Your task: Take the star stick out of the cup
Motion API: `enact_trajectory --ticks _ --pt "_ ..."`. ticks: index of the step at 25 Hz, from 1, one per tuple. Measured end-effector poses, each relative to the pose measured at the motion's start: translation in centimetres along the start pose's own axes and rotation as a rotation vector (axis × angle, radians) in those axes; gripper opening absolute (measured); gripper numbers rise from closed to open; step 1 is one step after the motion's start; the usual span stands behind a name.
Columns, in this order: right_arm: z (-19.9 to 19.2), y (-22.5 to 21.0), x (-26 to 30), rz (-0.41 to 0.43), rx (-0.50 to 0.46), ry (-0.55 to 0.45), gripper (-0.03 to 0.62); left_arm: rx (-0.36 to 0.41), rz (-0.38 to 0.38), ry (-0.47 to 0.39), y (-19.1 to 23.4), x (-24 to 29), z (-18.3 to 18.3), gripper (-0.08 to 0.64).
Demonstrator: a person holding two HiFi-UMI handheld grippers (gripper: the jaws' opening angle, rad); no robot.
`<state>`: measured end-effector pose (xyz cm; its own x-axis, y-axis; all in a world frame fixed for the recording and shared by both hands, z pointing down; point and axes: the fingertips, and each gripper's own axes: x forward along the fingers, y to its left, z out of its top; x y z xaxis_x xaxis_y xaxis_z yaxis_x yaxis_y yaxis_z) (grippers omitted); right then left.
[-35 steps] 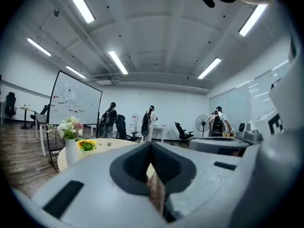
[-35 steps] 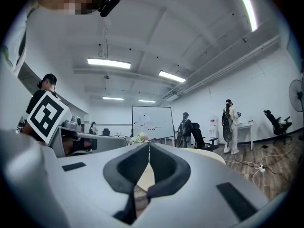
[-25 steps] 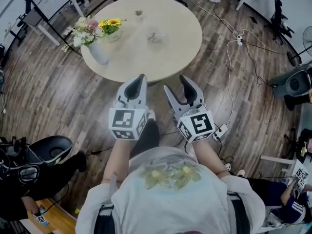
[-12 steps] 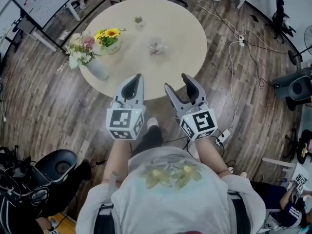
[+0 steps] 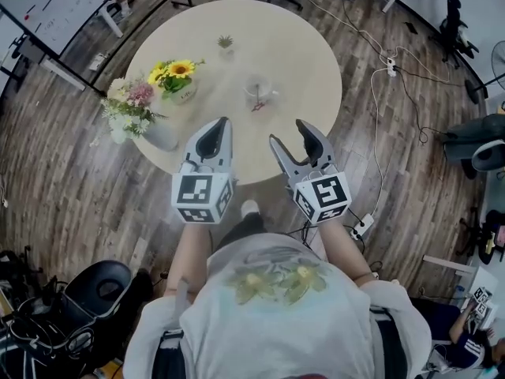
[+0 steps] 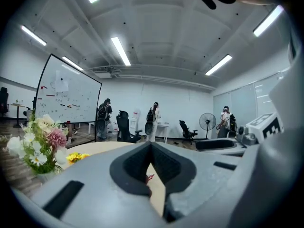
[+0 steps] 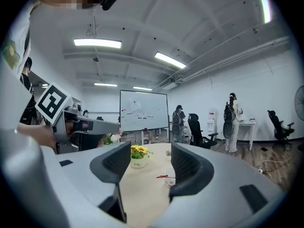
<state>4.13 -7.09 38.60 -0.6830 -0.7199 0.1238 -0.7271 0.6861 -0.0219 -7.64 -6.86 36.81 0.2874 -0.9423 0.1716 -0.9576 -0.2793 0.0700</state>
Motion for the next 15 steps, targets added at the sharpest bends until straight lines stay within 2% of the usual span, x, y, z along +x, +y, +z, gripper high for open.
enact_trajectory --ticks 6,15 --pt "-1.5 -0.8 2.6 0.009 -0.012 0.062 0.258 -0.018 0.002 0.007 2.2 1.5 -0.1 0.002" --pt "-3.8 -1.2 4.5 0.071 -0.067 0.126 0.258 -0.03 -0.02 0.043 3.2 3.2 -1.3 0.002"
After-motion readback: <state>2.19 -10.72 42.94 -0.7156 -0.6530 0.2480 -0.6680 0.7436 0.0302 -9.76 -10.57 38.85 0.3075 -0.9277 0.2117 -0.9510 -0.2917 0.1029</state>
